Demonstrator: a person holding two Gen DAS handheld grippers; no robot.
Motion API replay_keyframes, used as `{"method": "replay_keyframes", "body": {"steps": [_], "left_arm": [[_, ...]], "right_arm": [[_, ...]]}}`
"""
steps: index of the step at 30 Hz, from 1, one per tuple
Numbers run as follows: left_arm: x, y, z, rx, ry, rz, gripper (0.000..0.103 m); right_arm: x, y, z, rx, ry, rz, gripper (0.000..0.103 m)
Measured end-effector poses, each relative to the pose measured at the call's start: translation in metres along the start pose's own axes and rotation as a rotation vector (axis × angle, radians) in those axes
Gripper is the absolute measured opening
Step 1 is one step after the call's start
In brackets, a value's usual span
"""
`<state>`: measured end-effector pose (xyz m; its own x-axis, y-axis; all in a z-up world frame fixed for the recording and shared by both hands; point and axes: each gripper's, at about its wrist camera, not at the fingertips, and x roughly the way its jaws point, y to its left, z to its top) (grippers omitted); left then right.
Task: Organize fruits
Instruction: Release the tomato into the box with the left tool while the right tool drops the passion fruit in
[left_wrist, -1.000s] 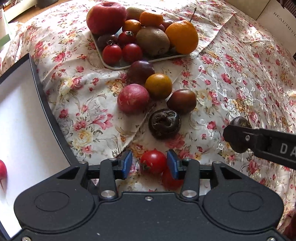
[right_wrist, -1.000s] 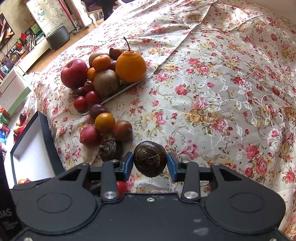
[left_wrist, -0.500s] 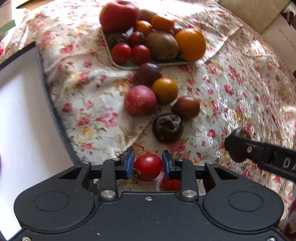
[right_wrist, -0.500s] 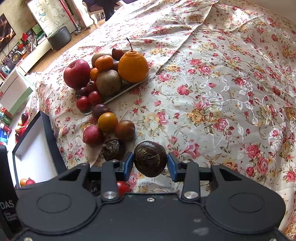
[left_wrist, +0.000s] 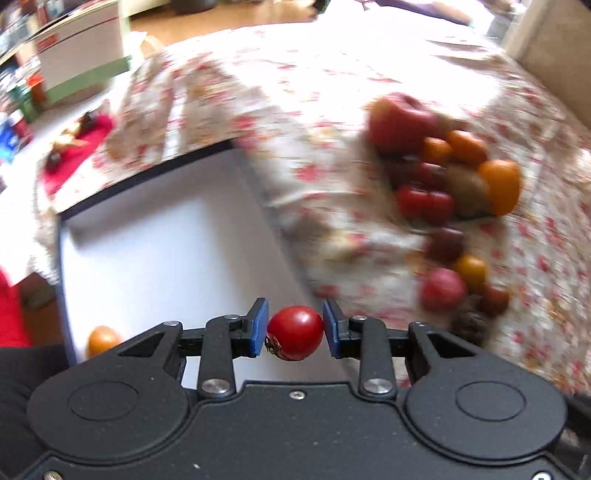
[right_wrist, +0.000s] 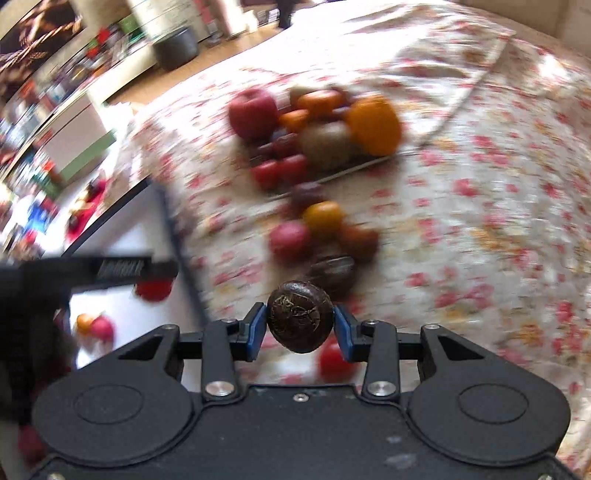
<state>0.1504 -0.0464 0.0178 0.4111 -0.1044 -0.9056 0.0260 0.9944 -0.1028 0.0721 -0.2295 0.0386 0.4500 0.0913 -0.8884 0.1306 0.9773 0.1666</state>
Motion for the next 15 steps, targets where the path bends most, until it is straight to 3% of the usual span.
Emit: {"method": "replay_keyframes", "body": {"steps": [4,8,15], "left_arm": [[-0.001,0.033,0.011,-0.044,-0.018,0.037,0.040],[0.003,0.059,0.012,-0.110,-0.046,0.036,0.040],[0.014,0.084,0.007,-0.185,-0.018,0.013,0.040]], "right_arm": [[0.013,0.046,-0.006,-0.074,0.050,0.060,0.041],[0.024,0.084,-0.014,-0.134,0.091,0.064,0.041],[0.039,0.102,-0.023,-0.161,0.135,0.014,0.041]]}}
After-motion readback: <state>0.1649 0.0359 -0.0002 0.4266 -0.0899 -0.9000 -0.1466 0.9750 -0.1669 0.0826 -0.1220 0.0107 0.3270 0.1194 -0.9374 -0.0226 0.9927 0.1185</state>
